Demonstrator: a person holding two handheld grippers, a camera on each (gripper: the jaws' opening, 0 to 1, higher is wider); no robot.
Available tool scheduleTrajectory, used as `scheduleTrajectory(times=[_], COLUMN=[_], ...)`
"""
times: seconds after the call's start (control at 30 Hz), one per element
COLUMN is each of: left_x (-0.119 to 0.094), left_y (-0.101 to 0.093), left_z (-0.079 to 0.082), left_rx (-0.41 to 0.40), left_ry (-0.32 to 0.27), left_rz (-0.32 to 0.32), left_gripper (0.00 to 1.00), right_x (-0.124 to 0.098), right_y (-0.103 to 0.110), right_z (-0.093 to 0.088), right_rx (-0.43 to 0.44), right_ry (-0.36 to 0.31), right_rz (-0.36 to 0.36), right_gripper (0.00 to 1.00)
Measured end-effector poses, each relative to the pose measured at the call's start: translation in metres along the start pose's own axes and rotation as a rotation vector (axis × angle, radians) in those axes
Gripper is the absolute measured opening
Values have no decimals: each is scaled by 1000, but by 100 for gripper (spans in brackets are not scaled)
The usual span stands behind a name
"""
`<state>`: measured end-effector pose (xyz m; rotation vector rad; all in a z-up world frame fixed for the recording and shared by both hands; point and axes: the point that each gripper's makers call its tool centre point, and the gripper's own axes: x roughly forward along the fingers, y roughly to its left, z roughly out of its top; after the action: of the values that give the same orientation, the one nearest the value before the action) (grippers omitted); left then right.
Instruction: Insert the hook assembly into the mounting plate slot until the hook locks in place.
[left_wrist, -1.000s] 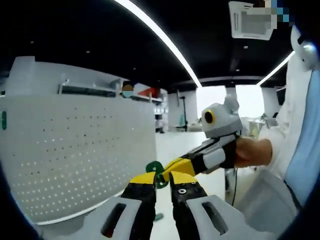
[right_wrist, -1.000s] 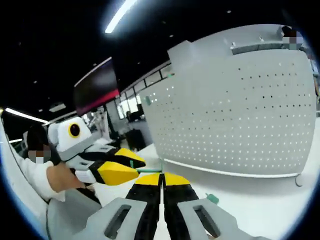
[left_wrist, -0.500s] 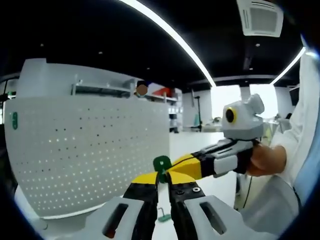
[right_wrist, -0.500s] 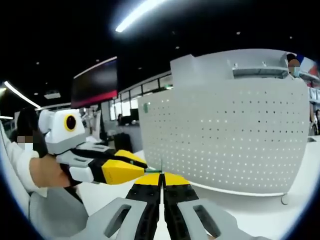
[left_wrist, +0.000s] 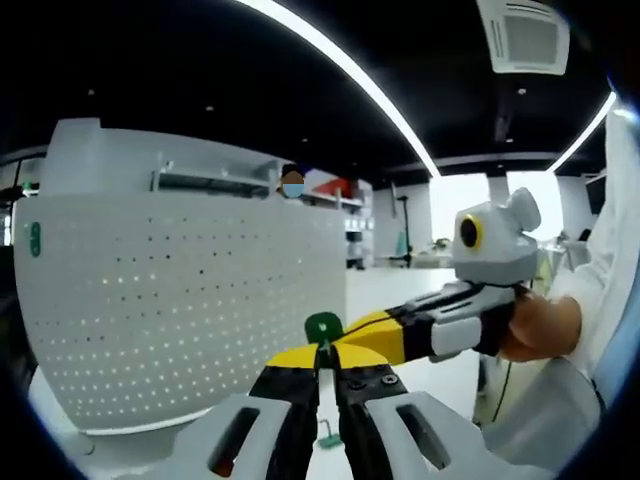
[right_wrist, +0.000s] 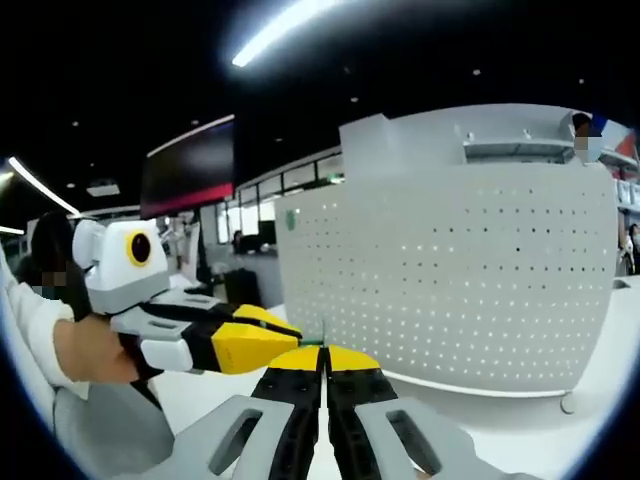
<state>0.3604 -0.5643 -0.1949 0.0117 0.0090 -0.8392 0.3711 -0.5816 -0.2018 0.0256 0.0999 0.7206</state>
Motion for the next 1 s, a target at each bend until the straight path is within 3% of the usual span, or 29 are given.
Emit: scheduleTrajectory(times=[0.33,0.57,1.0], left_x=[0,0,-4], left_y=[1,0,11], left_z=[-1,0,-1], left_rx=[-12,-9,-18], left_ry=[3,3,9], left_rz=[-5,-6,33], left_gripper=[3,3,3], right_x=[1,2,3], right_y=[1,2,-3], right_z=[0,0,-4], right_rx=[-23,-87,-126], right_ry=[3,6,30], right_rz=[2,14,2], right_gripper=[0,0,20])
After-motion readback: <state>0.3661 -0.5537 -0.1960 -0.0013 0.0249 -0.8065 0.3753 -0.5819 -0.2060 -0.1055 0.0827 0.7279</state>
